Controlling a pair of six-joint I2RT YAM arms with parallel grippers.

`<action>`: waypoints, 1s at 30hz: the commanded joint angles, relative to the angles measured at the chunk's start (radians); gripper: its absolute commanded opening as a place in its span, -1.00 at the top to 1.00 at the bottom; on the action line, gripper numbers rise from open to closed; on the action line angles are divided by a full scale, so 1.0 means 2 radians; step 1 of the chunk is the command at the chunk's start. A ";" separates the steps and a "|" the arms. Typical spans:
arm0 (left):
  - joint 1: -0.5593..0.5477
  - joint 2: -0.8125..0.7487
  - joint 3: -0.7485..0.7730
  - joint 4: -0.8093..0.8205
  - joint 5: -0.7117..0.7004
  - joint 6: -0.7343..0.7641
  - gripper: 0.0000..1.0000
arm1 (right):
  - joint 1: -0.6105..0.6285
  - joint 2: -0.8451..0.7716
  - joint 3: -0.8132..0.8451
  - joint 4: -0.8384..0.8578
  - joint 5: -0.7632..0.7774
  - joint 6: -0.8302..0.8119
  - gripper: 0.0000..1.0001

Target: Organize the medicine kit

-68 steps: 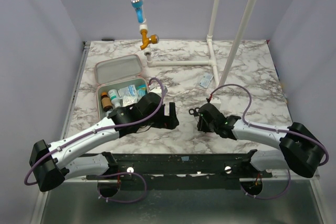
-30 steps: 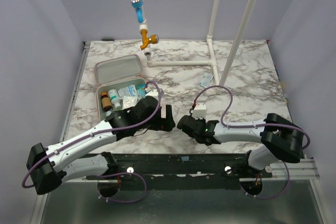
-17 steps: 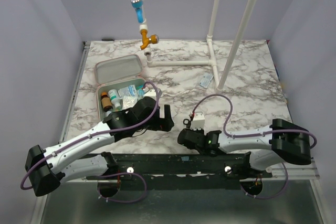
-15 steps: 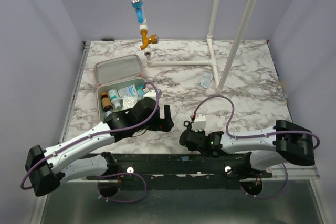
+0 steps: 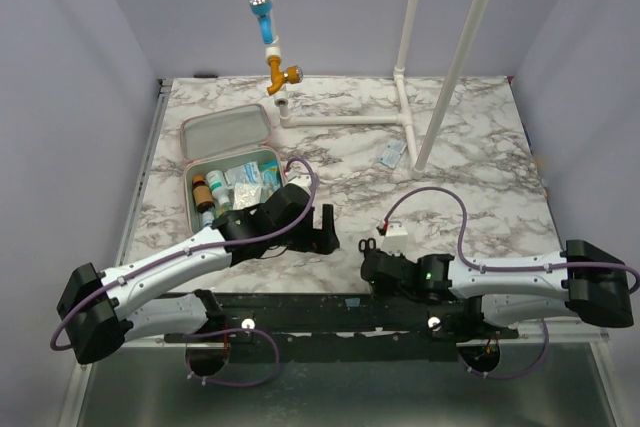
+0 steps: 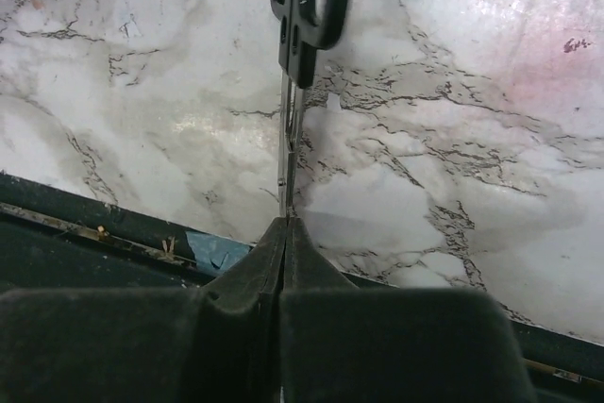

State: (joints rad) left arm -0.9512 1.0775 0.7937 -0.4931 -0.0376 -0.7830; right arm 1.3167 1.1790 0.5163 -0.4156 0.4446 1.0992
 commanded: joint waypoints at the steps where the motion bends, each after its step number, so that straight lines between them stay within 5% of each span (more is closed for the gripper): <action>1: -0.003 0.009 -0.002 0.023 0.032 0.003 -0.89 | 0.004 -0.010 -0.001 -0.031 0.004 0.012 0.99; 18: -0.003 0.046 -0.007 0.068 0.090 0.004 -0.89 | 0.004 0.002 -0.002 0.001 -0.001 0.002 0.99; 30: -0.004 0.174 0.091 0.057 0.129 0.030 -0.95 | 0.005 -0.003 -0.002 0.002 0.004 -0.011 0.98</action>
State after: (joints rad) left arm -0.9516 1.3605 0.8780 -0.3847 0.1776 -0.7628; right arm 1.3167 1.1763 0.5163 -0.4202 0.4431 1.0893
